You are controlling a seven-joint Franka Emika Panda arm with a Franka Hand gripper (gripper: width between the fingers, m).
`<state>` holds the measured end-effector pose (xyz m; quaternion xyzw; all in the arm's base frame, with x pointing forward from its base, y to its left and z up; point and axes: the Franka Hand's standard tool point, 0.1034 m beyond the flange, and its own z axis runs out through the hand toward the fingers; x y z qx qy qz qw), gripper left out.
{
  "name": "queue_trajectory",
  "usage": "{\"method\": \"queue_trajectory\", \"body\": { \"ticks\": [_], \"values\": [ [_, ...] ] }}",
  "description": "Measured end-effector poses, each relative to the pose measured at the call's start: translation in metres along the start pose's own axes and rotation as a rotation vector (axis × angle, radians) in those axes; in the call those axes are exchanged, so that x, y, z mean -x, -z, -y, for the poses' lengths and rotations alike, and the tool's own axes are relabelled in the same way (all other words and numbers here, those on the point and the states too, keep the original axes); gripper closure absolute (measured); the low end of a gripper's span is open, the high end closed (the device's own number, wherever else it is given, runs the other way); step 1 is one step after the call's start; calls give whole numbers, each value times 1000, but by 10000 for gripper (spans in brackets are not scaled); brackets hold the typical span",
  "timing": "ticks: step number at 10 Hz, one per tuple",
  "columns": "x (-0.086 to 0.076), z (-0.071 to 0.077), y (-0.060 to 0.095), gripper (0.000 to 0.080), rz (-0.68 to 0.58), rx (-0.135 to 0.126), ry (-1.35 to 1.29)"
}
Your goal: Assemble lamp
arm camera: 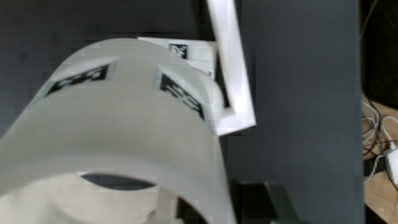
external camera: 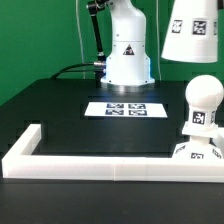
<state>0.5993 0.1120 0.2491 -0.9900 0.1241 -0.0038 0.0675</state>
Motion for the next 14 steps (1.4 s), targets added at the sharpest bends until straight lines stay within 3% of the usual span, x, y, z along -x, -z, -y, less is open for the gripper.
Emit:
{"method": "queue_trajectory", "body": {
  "ticks": [6,11,14],
  "values": [
    [0,0,-47,755,16,24,59],
    [-1,-1,-48,755,13,23,58],
    [-8,-3,-70,755,-7,28,74]
  ]
}}
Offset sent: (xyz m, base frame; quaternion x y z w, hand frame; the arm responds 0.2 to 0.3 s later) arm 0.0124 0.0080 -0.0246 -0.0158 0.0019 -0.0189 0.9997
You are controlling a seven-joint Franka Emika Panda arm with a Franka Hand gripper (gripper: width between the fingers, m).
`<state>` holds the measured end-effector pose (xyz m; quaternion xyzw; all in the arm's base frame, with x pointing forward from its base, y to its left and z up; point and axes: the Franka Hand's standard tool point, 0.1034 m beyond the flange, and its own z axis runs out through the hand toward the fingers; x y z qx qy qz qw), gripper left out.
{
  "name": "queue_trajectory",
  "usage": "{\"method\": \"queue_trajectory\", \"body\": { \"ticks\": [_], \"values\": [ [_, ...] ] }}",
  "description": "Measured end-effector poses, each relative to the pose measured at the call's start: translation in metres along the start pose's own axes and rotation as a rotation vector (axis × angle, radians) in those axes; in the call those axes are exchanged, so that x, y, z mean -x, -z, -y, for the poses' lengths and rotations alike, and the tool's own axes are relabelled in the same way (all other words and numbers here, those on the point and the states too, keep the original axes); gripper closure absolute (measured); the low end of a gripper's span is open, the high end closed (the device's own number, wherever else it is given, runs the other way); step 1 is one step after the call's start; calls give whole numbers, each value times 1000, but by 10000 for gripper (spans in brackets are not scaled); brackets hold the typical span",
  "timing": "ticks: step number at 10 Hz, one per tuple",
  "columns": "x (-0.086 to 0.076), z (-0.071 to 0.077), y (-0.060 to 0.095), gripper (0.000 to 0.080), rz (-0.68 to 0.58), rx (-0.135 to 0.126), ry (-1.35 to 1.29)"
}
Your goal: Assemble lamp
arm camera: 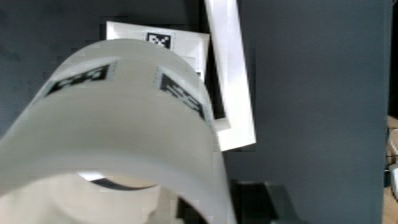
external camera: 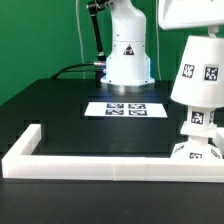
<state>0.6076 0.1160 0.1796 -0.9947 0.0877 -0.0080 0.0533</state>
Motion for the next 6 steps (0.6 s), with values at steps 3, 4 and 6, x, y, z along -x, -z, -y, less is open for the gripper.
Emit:
{"method": "queue_trajectory", "body": {
  "ticks": [3,4,6],
  "values": [
    [-3,-2,-21,755,-16,7,-3],
    [-3,-3,-25,755,-16,9,-3],
    [-2,-4,-29,755,-14,11,-7]
  ]
}}
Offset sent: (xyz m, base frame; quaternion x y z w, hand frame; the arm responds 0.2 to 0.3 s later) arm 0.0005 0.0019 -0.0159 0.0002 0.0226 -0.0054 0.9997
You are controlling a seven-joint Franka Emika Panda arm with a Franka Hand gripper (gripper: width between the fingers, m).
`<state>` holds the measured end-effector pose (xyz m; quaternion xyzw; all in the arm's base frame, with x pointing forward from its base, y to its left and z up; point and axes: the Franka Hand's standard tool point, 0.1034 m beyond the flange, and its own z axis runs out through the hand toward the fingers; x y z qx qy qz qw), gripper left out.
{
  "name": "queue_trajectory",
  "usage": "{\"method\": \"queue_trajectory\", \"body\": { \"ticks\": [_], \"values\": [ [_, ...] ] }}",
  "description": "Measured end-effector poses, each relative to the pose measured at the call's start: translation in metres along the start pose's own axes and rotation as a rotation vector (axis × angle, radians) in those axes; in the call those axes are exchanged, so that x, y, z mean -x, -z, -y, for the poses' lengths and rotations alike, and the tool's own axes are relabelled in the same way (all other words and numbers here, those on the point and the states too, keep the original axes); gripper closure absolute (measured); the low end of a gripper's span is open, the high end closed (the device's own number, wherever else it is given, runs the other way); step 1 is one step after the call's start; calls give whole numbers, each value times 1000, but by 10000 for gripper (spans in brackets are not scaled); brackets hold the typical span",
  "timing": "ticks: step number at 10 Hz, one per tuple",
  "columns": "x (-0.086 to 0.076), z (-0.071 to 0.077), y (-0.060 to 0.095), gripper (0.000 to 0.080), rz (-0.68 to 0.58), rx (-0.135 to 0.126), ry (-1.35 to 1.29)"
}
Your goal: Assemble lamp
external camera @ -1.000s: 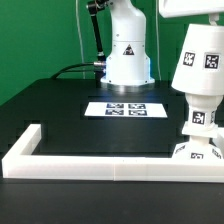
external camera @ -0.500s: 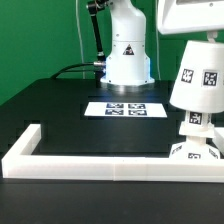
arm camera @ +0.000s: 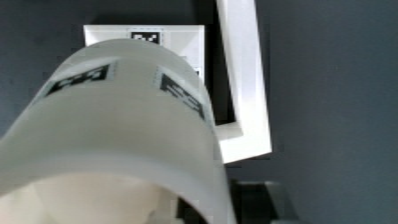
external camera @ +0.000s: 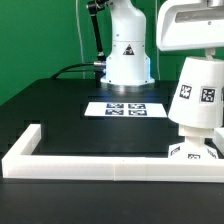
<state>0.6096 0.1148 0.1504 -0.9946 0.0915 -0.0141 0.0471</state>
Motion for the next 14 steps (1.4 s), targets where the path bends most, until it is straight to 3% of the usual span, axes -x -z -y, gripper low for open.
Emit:
{"method": "queue_trajectory", "body": {
  "ticks": [2,4,5,6,7,12,14],
  "values": [
    [-1,-1,0,752,-1,0,-2],
    [-2,-2,2,377,-4,0,-4],
    [-2,-3,4,377,-6,-1,-4],
    [-3,-3,6,227,-8,-2,-6],
    [-3,-2,9,130,-10,-4,-8],
    [5,4,32,101,19,-9,-124],
    [2,5,31,101,2,-13,-122]
  ]
}}
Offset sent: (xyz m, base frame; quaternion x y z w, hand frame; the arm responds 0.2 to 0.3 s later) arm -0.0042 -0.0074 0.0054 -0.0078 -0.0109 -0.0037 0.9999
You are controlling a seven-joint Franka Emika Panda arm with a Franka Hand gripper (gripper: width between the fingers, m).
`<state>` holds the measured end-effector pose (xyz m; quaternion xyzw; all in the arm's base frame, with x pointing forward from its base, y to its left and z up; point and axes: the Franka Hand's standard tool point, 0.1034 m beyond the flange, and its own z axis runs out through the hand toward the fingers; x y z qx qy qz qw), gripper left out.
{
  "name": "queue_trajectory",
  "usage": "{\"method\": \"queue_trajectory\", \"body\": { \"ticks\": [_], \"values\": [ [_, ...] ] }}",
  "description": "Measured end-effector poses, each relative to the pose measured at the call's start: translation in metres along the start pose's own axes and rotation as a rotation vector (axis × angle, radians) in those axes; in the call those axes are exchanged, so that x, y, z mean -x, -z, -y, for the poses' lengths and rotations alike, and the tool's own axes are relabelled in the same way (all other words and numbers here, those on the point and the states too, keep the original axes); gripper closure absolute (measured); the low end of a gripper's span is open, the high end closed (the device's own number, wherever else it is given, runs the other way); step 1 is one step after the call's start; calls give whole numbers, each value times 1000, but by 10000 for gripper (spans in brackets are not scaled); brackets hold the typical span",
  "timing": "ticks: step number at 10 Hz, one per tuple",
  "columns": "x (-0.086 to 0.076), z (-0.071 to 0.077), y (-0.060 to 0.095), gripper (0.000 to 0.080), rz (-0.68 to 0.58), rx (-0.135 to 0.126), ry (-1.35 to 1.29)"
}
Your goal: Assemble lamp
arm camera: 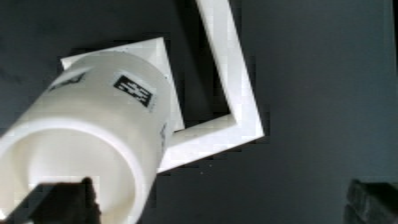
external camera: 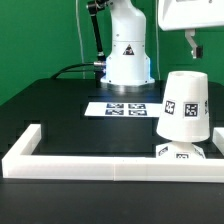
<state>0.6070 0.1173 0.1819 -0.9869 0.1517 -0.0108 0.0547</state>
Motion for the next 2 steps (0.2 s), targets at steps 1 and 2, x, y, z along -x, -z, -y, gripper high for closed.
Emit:
{"method": "queue_trajectory", "body": {
  "ticks": [1,2],
  "values": [
    [0,0,0,101,0,0,0],
    [0,0,0,101,0,0,0]
  ]
}}
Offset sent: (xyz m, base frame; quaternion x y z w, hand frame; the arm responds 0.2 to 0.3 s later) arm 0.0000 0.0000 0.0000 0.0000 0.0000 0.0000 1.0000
